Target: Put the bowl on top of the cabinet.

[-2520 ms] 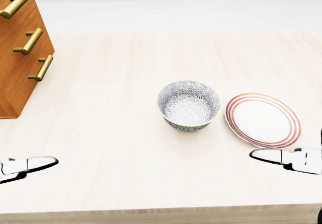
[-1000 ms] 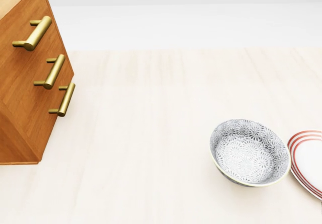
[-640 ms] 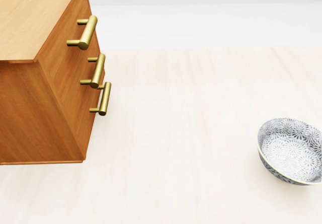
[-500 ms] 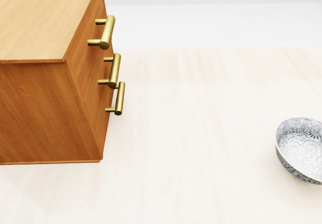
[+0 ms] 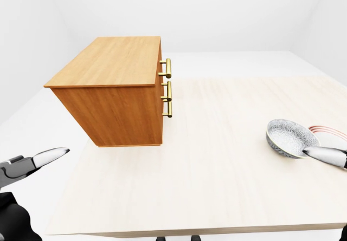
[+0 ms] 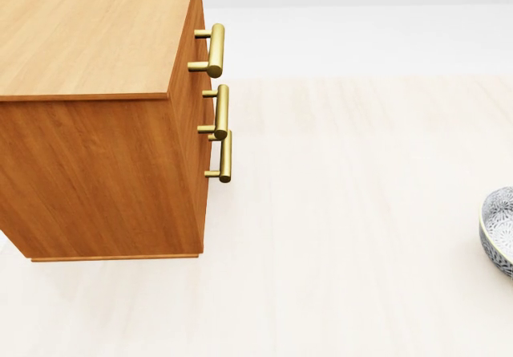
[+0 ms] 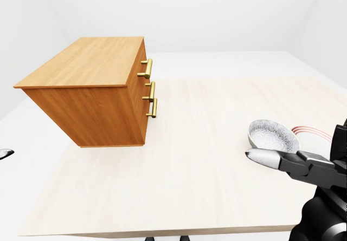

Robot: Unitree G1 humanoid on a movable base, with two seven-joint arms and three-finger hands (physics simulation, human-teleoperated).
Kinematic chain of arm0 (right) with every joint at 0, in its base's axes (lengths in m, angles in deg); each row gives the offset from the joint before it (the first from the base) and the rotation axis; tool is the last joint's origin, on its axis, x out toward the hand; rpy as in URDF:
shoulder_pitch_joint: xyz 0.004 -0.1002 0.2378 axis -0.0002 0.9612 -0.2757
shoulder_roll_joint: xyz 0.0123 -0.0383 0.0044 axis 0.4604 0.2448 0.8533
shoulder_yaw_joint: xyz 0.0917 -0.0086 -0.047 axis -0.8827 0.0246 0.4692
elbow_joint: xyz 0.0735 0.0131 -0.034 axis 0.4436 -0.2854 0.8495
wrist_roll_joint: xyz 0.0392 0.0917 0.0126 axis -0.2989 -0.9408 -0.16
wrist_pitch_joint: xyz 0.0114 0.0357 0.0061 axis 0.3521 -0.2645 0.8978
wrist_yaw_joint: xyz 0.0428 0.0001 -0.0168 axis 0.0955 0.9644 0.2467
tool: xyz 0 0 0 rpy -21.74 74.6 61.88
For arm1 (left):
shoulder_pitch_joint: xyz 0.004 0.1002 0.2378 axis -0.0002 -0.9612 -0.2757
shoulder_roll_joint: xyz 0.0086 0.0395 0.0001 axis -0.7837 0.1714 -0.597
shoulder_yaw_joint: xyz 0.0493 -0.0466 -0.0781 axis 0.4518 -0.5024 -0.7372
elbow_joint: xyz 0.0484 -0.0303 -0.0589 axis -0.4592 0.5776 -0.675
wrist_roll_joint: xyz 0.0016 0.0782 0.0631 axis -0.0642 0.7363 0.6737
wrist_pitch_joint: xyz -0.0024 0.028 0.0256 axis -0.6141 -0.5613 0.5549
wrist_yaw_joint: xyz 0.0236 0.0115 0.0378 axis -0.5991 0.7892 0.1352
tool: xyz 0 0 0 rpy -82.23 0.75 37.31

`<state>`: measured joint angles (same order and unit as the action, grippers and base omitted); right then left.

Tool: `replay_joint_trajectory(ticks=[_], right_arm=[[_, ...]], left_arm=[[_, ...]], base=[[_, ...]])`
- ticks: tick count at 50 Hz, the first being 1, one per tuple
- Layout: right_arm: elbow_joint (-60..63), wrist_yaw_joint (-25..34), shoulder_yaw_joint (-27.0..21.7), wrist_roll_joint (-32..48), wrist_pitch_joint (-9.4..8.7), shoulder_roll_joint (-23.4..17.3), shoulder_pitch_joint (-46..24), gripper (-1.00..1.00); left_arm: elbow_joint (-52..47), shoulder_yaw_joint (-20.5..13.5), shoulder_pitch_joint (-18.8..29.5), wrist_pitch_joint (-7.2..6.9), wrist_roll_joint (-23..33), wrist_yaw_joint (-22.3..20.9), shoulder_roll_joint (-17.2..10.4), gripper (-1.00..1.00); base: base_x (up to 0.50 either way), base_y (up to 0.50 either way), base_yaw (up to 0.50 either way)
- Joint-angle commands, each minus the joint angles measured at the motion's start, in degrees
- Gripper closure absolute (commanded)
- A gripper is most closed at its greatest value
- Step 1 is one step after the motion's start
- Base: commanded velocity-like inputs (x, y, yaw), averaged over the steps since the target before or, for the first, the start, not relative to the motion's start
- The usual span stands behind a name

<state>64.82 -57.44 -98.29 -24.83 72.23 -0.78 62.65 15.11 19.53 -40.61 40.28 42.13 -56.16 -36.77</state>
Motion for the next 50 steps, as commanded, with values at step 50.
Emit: replay_joint_trajectory(ticks=[50], right_arm=[[-75.77,15.27,12.2,51.68,0.0,-31.38,-17.29,-1.0]], left_arm=[[0.04,-0.09,0.16,0.0,-0.21,0.15,-0.14,-1.0]], base=[[0.0,0.07,0.0]])
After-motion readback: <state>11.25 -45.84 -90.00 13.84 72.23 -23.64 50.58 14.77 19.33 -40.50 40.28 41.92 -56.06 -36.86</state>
